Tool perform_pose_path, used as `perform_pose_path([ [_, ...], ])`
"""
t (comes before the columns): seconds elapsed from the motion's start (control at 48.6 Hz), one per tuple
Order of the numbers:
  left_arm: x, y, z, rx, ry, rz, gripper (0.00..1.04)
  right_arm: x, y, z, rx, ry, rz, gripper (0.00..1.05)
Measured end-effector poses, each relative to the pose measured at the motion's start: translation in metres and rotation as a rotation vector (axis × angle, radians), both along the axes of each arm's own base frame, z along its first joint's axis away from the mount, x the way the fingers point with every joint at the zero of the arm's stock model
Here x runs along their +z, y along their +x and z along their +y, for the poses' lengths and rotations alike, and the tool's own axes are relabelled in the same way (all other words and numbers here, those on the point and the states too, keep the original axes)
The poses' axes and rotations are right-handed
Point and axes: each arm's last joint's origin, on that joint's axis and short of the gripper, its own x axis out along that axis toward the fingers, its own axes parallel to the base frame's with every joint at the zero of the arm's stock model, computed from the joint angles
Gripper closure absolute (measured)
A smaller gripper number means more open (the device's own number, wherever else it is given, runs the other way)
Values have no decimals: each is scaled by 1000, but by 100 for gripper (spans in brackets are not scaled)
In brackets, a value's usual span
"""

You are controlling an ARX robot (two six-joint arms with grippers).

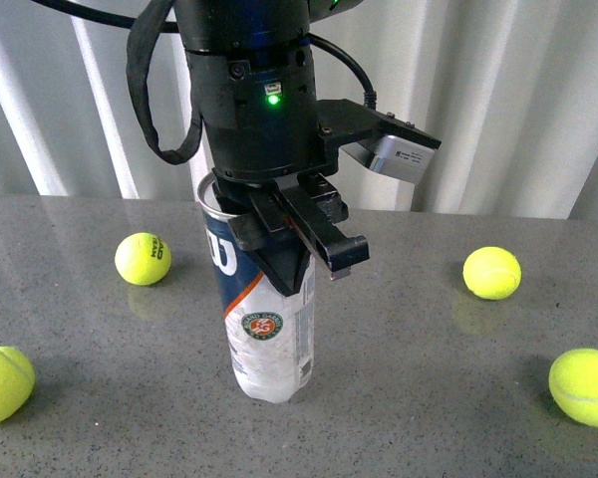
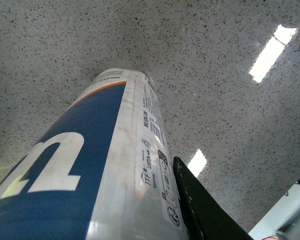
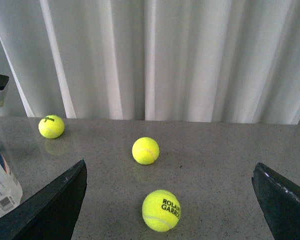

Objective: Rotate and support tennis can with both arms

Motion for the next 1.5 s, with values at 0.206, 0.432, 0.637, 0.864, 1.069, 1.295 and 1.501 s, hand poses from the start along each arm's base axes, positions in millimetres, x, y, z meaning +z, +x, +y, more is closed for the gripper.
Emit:
perform_pose_path([
  [0.206, -15, 0, -1, 25, -27, 15, 101, 0, 0, 0, 0, 0, 0, 7],
  [0.432, -21, 0, -1, 62, -68, 30, 77, 0, 0, 0, 0, 0, 0, 7],
  [0.637, -2, 5, -2, 111, -175, 34, 45, 0, 0, 0, 0, 0, 0, 7],
  [0.864, 45, 3, 13, 220, -383, -4, 5, 0, 0, 0, 0, 0, 0, 7],
  [1.069, 91, -19, 55, 529, -681, -221, 7, 0, 0, 0, 0, 0, 0, 7],
  [1.295, 98, -29, 72, 782, -861, -248, 7, 0, 0, 0, 0, 0, 0, 7],
  [1.501, 89, -30, 69, 829, -859, -445, 13, 0, 0, 0, 0, 0, 0, 7],
])
